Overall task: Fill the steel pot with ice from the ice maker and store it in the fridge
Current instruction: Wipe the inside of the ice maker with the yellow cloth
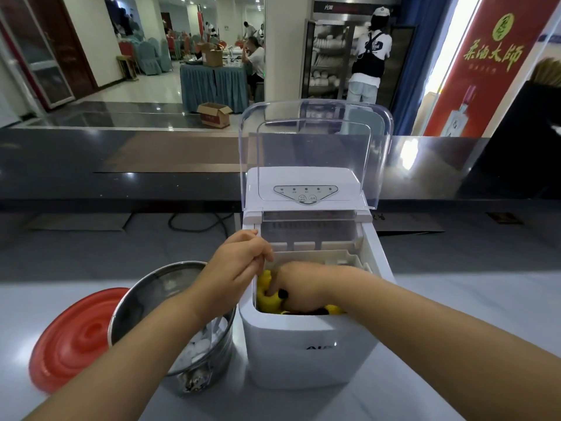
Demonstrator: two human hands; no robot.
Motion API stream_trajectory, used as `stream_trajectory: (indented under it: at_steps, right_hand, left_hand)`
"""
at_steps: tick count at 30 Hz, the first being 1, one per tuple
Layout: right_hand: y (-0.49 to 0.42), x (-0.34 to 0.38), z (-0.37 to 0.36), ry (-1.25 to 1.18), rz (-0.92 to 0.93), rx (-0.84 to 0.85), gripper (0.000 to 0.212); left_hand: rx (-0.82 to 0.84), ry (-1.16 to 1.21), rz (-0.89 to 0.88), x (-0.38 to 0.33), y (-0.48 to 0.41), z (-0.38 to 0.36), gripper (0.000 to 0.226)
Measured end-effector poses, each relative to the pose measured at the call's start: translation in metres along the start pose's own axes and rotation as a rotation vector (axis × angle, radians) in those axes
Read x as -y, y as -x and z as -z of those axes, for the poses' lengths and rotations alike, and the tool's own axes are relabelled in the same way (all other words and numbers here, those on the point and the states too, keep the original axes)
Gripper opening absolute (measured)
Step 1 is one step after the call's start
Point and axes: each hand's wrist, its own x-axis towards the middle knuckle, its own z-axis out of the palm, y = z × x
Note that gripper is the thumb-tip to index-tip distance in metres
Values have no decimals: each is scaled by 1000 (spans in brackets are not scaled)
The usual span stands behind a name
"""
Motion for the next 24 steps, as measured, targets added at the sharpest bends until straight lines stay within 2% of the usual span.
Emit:
stream_trajectory:
  at_steps: [2,8,10,14,20,24]
  right_hand:
    - [5,-4,2,-21,44,63,40]
    - [18,-5,11,-88,72,220,43]
    - [24,-11,19,-184,30,165,48]
    - [33,-17,24,-395,38,34,43]
    - [44,-18,21,-453,71,39,58]
    - [62,-21,34,-359,35,131,52]
  left_hand:
    - [11,-16,15,-1,0,1,27]
    - [67,-83,9,-7,-3,8,27]
    - [68,-75,20,-7,-3,8,27]
    - [69,-62,13,-4,-2,7,27]
    - [67,-43,13,-2,-3,5,27]
    - [61,-29,-4,0,-4,6,27]
